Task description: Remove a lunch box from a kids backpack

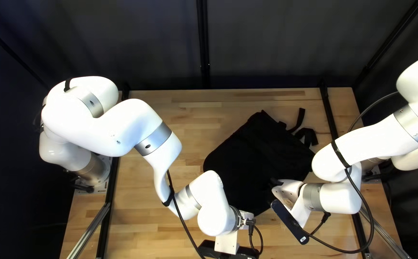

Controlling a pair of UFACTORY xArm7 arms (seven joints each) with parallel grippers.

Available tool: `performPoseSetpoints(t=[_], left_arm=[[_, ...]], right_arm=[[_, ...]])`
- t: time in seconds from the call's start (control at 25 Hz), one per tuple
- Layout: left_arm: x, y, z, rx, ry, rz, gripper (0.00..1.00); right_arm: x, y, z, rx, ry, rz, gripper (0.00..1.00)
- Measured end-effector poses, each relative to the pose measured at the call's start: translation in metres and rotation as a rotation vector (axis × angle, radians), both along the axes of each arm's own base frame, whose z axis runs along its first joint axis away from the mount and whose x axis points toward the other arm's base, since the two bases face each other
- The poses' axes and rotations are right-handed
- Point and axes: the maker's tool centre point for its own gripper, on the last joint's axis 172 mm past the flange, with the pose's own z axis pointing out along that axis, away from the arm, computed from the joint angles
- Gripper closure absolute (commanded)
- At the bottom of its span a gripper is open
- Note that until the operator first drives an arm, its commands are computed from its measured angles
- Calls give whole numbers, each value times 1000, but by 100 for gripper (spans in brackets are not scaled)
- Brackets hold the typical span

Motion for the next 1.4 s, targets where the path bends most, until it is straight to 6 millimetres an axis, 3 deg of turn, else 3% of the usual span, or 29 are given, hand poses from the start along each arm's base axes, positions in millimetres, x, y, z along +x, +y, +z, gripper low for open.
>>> performPoseSetpoints(t=[0.56,1.32,1.36,1.4], left_arm=[[-18,29,8,8,23,2,100],[-33,36,6,1,31,-2,100],[-34,36,6,-1,32,-4,95],[-35,36,6,-4,32,-7,69]], right_arm=[[-8,7,2,-1,17,-6,100],[-19,16,3,0,39,-21,100],[-19,16,3,-1,39,-22,100],[-19,16,3,-1,39,-23,100]])
